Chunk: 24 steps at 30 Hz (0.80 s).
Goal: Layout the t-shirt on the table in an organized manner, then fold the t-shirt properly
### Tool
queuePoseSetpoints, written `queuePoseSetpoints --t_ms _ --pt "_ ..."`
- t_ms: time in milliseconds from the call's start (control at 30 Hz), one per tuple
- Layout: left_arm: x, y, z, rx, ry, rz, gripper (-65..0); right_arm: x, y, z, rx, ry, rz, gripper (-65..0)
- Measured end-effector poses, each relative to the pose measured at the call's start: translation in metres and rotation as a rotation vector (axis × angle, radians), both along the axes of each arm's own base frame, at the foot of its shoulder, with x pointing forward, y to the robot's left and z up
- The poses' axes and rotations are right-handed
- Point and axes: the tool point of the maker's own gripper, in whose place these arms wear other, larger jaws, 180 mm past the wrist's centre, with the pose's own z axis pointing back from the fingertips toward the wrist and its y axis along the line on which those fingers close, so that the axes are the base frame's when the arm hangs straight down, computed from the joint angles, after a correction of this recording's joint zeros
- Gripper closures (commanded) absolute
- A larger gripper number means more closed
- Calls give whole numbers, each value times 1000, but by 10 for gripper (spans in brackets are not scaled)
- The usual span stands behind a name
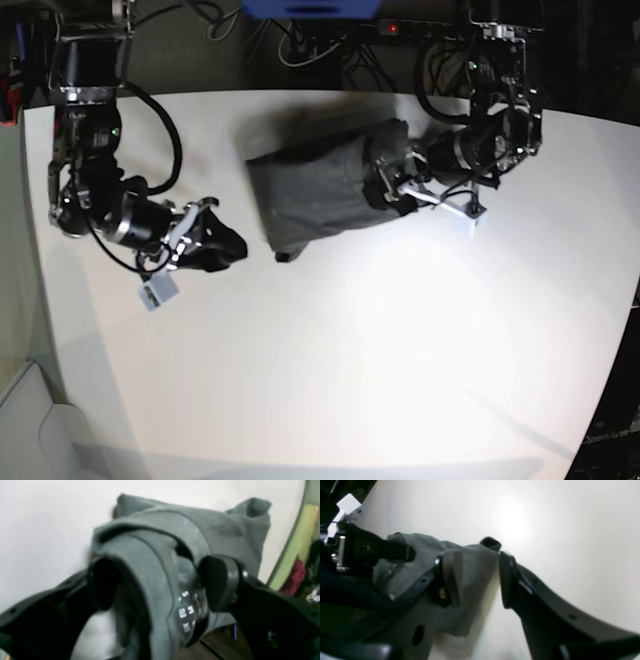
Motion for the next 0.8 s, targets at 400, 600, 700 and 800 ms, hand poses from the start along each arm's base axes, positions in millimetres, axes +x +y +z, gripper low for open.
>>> queuePoseSetpoints --t_ms 400,600,700,800 --pt "32 -38 -11 -17 -55 -80 -487 8 -55 6 -24 3 -149 -256" --pt "37 -51 -27 -2 -42 -132 -94 11 -78 11 -16 -13 -219 -256" --pt "40 -52 -28 2 -28 -160 0 6 -94 8 -41 -1 -252 -255" --pt "43 -51 -26 24 -26 -201 -3 5 -109 10 -41 -6 -296 -255"
